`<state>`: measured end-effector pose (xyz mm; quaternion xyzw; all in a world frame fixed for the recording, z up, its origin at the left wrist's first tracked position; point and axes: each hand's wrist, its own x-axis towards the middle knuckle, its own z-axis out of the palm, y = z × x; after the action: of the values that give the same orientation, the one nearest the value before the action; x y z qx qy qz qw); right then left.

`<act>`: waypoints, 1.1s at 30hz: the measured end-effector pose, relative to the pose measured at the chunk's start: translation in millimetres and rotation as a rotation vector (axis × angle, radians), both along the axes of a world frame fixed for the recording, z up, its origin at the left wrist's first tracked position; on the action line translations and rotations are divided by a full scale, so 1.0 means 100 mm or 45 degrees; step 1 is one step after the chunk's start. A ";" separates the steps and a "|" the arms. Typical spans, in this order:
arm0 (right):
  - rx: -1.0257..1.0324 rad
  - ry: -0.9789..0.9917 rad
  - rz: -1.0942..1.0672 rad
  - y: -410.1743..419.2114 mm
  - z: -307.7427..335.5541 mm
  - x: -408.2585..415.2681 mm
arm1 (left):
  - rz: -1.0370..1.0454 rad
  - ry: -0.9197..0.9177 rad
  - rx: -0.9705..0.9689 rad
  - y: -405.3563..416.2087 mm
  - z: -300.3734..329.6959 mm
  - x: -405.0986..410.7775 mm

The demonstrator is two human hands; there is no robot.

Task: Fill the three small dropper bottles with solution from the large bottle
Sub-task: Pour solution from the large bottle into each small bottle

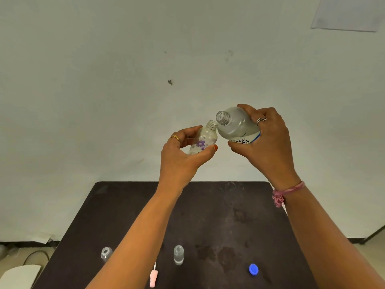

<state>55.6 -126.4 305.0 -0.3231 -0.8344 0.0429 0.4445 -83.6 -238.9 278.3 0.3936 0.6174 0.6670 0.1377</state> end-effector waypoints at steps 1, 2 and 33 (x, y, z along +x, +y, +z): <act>0.023 -0.002 -0.001 0.00 0.02 0.00 | -0.001 0.000 0.002 0.00 0.00 0.01; 0.043 -0.003 -0.001 0.00 0.03 0.00 | -0.001 -0.002 0.006 0.01 0.01 0.02; 0.297 0.005 -0.027 0.07 0.12 -0.05 | 0.020 -0.078 0.066 0.01 0.02 0.02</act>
<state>50.5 -119.7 317.1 -0.2779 -0.8293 -0.0586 0.4812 -81.6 -237.9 279.9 0.3716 0.5984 0.6956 0.1412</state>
